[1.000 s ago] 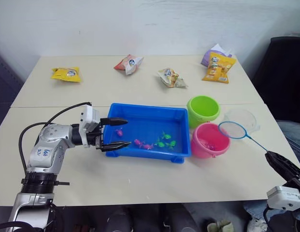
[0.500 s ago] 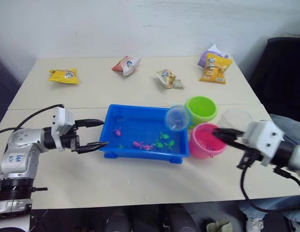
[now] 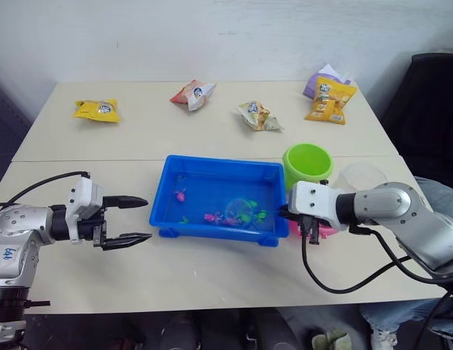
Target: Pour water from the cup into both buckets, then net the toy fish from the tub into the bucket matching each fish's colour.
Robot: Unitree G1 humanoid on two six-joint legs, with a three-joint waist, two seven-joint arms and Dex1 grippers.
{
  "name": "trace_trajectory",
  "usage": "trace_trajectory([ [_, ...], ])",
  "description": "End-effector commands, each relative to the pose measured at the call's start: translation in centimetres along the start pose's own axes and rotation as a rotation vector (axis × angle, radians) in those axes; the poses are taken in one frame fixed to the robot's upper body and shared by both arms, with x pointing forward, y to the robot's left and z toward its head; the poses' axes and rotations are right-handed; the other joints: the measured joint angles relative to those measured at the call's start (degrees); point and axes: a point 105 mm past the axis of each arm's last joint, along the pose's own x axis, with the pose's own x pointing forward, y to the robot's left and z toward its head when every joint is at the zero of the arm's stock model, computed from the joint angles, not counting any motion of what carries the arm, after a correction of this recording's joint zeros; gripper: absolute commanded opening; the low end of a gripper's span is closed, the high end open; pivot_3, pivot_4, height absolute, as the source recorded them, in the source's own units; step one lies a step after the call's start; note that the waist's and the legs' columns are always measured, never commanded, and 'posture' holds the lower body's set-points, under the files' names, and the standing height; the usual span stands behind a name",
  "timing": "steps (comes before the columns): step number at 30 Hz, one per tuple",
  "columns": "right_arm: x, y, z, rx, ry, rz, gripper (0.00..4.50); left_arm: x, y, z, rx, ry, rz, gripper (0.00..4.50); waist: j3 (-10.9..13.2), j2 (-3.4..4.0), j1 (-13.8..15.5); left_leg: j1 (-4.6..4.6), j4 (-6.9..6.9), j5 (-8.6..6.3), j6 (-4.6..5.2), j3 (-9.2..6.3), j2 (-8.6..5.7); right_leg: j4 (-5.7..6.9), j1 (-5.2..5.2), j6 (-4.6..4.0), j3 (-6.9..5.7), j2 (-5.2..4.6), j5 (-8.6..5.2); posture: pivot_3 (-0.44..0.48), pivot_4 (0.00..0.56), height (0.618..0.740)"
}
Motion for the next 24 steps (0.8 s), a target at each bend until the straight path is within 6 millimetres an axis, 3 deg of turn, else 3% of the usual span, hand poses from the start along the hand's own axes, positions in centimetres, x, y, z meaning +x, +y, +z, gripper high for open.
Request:
trace_trajectory([
  [1, -0.4, -1.2, 0.7, -0.045, 0.012, -0.034, 0.00, -1.4, 0.3, 1.1, 0.024, -0.001, 0.059, 4.48, 0.0, 0.01, -0.2, 0.01, -0.01, 0.00, 0.00, 0.00, 0.01, 0.01, 0.00, -0.01, 0.00, 0.01, 0.00, 0.000, 0.150, 0.739],
  [8, -0.7, -2.2, 2.2, -0.036, -0.018, -0.042, 0.00, -2.9, 0.7, 0.6, 0.001, 0.025, 0.099, 4.48, 0.0, 0.01, -0.7, 0.01, -0.05, 0.00, -0.01, -0.01, 0.02, 0.01, 0.00, -0.04, -0.06, 0.00, -0.02, 0.000, 0.150, 0.739],
  [13, -1.0, -2.7, 1.4, -0.080, 0.054, -0.061, 0.00, -3.2, 1.2, 1.0, 0.006, 0.034, 0.105, 4.48, 0.0, 0.02, -0.8, 0.01, -0.05, 0.00, -0.01, -0.02, 0.01, 0.00, -0.01, -0.05, -0.09, -0.02, -0.03, 0.000, 0.150, 0.739],
  [24, 1.6, -1.7, 1.1, -0.147, 0.087, -0.015, 0.00, -2.7, 1.9, 0.7, 0.007, 0.028, 0.111, 4.48, 0.0, 0.02, -0.9, -0.01, -0.05, 0.01, -0.02, 0.02, -0.01, 0.05, -0.06, -0.06, -0.08, -0.01, -0.03, 0.000, 0.150, 0.739],
])
